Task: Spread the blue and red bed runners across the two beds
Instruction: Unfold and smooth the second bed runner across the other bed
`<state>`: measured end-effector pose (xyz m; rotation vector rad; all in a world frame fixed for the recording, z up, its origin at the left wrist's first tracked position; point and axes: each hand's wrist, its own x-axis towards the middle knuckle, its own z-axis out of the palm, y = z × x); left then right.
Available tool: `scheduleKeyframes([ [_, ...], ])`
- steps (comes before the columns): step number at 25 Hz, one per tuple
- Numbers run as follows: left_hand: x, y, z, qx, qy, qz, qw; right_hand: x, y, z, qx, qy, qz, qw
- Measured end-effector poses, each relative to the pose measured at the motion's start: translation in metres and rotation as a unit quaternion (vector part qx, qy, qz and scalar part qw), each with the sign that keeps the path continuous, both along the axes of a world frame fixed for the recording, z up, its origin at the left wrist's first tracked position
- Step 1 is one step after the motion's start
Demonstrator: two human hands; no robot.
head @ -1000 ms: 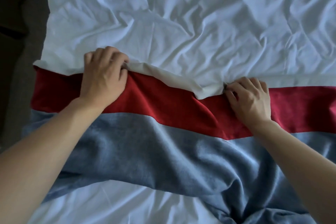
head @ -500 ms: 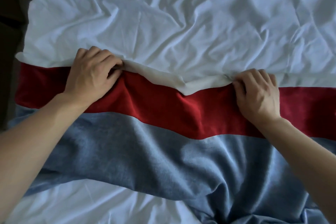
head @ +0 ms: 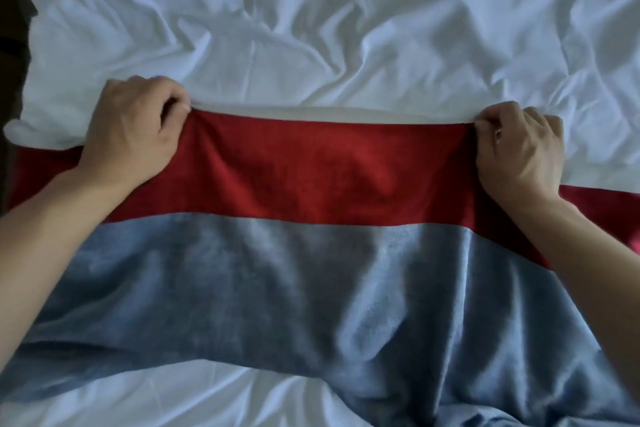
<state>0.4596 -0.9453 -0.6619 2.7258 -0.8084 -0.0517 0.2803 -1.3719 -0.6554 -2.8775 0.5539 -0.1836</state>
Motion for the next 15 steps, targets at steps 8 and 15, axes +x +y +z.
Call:
scheduleKeyframes([
  [8, 0.053, -0.011, -0.002, 0.092, 0.014, 0.006, 0.996, 0.031, 0.002, -0.005, -0.054, 0.013, 0.0, 0.998],
  [15, -0.006, -0.088, 0.015, 0.067, -0.036, 0.062, 0.995, -0.018, -0.014, -0.002, 0.044, -0.054, 0.019, 0.997],
])
